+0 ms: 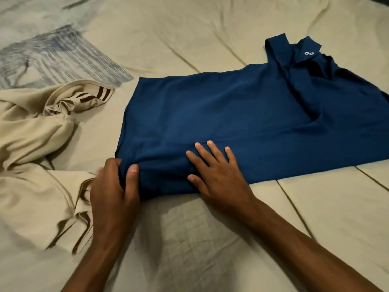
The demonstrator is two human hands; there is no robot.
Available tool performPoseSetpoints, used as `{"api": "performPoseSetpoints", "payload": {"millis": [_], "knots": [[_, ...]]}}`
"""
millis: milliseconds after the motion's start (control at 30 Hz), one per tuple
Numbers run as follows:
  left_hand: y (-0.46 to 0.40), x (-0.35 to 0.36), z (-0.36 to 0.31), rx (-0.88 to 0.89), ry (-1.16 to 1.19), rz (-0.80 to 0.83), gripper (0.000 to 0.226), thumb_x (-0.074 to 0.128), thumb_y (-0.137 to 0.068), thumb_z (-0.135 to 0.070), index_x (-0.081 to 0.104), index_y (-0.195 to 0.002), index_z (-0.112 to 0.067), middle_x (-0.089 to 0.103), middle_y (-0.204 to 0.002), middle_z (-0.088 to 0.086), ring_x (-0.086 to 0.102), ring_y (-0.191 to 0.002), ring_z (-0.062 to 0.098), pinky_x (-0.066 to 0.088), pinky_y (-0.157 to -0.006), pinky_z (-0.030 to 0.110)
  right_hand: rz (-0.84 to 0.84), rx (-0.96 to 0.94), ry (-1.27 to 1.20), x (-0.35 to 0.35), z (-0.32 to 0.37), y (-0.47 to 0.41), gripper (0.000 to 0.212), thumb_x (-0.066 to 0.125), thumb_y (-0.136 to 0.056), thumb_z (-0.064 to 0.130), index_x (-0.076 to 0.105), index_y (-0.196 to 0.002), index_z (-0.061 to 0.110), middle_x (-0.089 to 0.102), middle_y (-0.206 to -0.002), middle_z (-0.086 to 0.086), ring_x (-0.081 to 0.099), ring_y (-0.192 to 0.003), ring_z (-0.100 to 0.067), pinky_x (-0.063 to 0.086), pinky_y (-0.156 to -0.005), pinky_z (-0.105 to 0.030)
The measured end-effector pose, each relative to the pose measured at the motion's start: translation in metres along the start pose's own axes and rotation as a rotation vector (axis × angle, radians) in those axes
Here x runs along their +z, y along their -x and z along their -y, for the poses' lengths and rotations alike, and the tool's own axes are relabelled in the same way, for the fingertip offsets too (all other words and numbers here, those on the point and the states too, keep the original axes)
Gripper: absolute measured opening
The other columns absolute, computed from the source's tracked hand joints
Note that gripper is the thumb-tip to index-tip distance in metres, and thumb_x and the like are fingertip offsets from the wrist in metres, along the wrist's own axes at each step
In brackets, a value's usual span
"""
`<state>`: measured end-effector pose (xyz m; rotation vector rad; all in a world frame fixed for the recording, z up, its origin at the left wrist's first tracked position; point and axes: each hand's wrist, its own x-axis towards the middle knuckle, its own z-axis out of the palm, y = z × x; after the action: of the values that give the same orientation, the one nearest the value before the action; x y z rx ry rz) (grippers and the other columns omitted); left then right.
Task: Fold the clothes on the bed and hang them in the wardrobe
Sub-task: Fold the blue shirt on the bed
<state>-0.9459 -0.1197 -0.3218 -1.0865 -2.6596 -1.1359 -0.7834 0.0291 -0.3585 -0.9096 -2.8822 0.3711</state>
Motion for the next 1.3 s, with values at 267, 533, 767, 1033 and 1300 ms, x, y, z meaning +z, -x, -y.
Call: {"api": "performPoseSetpoints", "payload": {"millis": [267,533,767,1033,1300], "knots": [[0.003,-0.005,0.017,-0.057,-0.217,0.063,0.022,0.055,-0.097,-0.034,0.044,-0.093,-0.016,0.057,-0.061,0.01,0.056,-0.058,0.037,0.039,-0.053,0.039,0.003,-0.007,0.057,0.003,-0.003,0.005,0.066,0.02,-0.099,0.063,0.038,-0.151,0.027,0.028,-0.161,0.002,0.019,-0.151,-0.03,0.017,-0.117,-0.063],[0.0,-0.026,-0.004,0.134,-0.241,-0.114,0.013,0.052,-0.093,-0.022,0.056,-0.1,-0.011,0.058,-0.085,0.01,0.051,-0.084,0.031,0.043,-0.079,0.048,0.058,-0.006,0.035,-0.002,0.0,0.009,0.076,0.012,-0.093,0.071,0.018,-0.157,0.031,0.008,-0.166,0.002,-0.001,-0.153,-0.028,0.003,-0.118,-0.063],[0.01,0.043,-0.028,0.339,-0.308,0.471,0.067,0.016,-0.099,-0.062,0.04,-0.15,-0.025,0.036,-0.159,0.007,0.03,-0.148,0.026,0.021,-0.117,0.056,0.051,-0.027,0.036,-0.002,-0.012,0.007,0.071,0.011,-0.094,0.065,0.021,-0.156,0.033,0.013,-0.166,0.005,0.006,-0.153,-0.025,0.006,-0.118,-0.061],[-0.026,0.035,-0.007,-0.102,-0.554,0.425,0.081,0.009,-0.092,-0.075,0.013,-0.159,-0.03,0.001,-0.166,0.016,-0.004,-0.153,0.032,0.004,-0.116,0.068,0.021,0.335,0.159,-0.043,-0.12,0.041,0.079,-0.004,-0.087,0.073,0.003,-0.157,0.038,-0.002,-0.166,0.01,-0.004,-0.153,-0.022,0.004,-0.12,-0.055],[0.028,0.14,-0.148,0.818,-0.189,0.493,0.063,0.025,-0.101,-0.056,0.032,-0.155,-0.027,0.019,-0.166,0.005,0.016,-0.153,0.025,0.022,-0.117,0.059,-0.075,0.368,0.082,-0.071,-0.193,0.082,0.067,0.011,-0.094,0.066,0.009,-0.157,0.041,-0.001,-0.165,0.016,-0.003,-0.153,-0.018,0.009,-0.121,-0.046]]}}
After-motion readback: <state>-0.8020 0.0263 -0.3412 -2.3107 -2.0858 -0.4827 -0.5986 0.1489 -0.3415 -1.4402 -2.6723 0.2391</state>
